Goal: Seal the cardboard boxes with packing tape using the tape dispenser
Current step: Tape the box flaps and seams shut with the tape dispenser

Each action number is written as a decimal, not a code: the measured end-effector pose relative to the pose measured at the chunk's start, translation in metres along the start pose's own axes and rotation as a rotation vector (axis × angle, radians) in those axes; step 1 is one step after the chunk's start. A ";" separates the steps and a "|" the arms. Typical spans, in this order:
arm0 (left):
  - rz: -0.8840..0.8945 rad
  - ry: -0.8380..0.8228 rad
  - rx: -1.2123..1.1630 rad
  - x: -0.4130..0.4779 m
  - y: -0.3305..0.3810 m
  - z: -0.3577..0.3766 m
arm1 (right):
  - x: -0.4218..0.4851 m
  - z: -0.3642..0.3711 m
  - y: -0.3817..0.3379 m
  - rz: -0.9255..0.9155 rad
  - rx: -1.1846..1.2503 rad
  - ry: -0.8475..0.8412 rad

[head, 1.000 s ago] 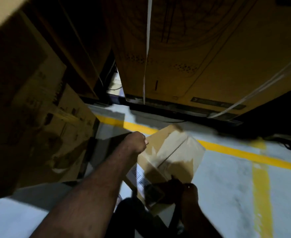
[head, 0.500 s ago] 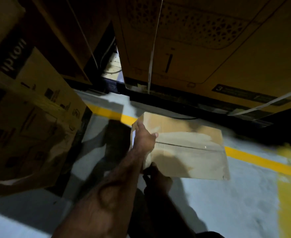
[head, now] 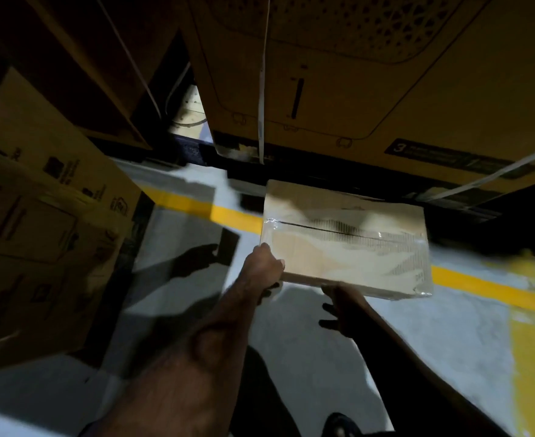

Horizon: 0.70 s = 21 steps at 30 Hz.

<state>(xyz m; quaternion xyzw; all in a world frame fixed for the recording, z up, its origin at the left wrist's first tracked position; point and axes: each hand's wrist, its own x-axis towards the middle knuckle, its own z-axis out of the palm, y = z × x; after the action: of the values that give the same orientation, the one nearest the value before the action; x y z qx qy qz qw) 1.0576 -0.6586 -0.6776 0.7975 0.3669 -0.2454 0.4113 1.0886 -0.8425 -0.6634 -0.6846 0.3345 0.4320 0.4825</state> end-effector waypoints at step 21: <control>0.203 0.253 -0.266 -0.463 0.222 -0.259 | -0.552 -0.050 -0.199 -0.866 -0.495 -0.164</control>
<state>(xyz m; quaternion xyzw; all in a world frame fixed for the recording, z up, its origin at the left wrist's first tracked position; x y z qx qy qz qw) 0.9730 -0.7073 -0.1108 0.7936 0.3626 -0.0500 0.4860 1.0536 -0.8059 -0.0769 -0.8181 -0.1317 0.3109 0.4655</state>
